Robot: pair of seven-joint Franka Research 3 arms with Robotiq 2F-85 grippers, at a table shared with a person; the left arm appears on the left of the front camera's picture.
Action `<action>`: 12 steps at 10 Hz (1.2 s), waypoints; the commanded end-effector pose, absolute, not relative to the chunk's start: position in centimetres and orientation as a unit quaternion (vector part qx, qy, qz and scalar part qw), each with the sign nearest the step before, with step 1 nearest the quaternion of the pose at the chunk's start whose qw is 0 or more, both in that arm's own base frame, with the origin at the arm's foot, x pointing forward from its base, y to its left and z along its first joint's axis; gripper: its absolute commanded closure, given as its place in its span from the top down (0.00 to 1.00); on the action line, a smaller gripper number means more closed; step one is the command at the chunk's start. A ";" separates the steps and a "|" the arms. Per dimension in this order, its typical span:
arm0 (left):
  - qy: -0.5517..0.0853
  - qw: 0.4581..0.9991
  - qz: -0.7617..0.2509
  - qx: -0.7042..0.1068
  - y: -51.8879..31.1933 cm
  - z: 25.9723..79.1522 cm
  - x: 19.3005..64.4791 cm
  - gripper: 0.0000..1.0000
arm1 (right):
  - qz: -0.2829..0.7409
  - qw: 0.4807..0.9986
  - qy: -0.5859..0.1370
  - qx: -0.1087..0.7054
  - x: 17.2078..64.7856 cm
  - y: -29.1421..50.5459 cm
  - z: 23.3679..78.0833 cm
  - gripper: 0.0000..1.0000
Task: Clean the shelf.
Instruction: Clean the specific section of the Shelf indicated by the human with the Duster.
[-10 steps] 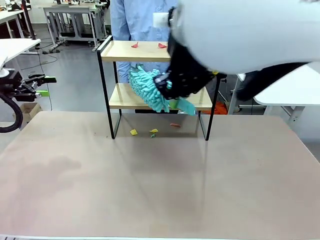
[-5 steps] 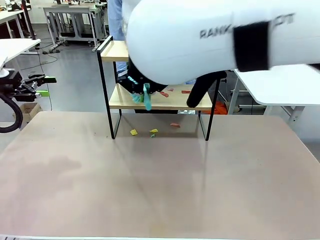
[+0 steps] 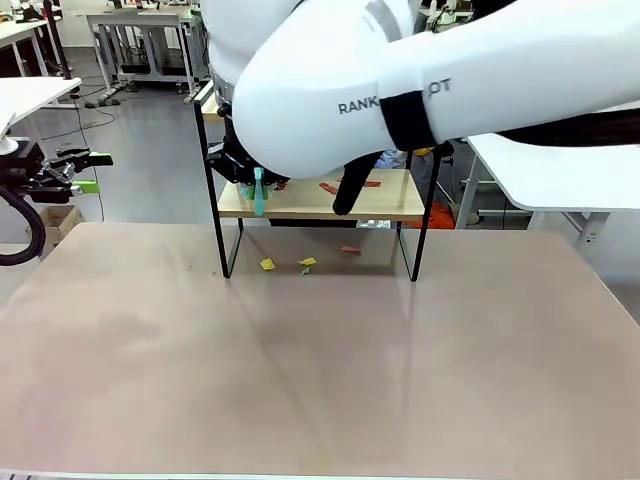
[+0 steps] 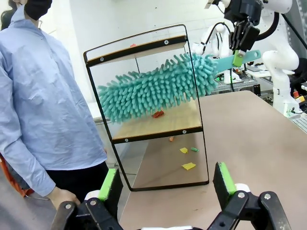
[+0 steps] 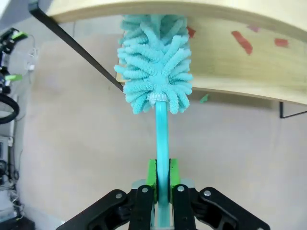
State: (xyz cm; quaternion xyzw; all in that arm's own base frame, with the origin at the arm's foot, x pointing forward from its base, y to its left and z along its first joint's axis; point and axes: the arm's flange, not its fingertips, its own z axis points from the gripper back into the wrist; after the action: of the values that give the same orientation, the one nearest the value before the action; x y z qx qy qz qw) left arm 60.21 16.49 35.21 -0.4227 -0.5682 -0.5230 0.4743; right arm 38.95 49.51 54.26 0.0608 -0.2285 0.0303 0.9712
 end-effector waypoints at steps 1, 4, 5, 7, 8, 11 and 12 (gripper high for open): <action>-0.569 0.470 -0.529 -0.419 16.4 35.4 60.0 1.00 | -0.005 0.969 -0.235 0.080 40.0 51.5 54.1 0.13; -0.569 0.470 -0.529 -0.419 16.4 35.4 60.0 1.00 | -0.018 0.976 -0.209 0.067 41.0 51.9 51.6 0.13; -0.569 0.470 -0.529 -0.419 16.4 35.4 60.0 1.00 | -0.018 0.978 -0.199 0.060 41.2 52.1 50.6 0.13; -0.569 0.470 -0.529 -0.419 16.4 35.4 60.0 1.00 | -0.025 0.979 -0.186 0.081 41.3 51.8 50.6 0.13; -0.569 0.470 -0.529 -0.419 16.4 35.4 60.0 1.00 | -0.001 0.978 -0.198 0.059 41.4 51.6 50.0 0.13; -0.569 0.470 -0.529 -0.419 16.4 35.4 60.0 1.00 | -0.003 0.979 -0.194 0.061 41.4 51.7 49.8 0.13; -0.569 0.470 -0.529 -0.419 16.4 35.4 60.0 1.00 | 0.001 0.982 -0.182 0.057 41.8 50.1 49.8 0.13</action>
State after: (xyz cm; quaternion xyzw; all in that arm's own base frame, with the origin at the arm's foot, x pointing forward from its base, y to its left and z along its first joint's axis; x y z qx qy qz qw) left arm 60.21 16.49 35.21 -0.4227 -0.5681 -0.5230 0.4744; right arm 41.66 51.48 49.81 0.0590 -0.1932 -0.0035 0.9794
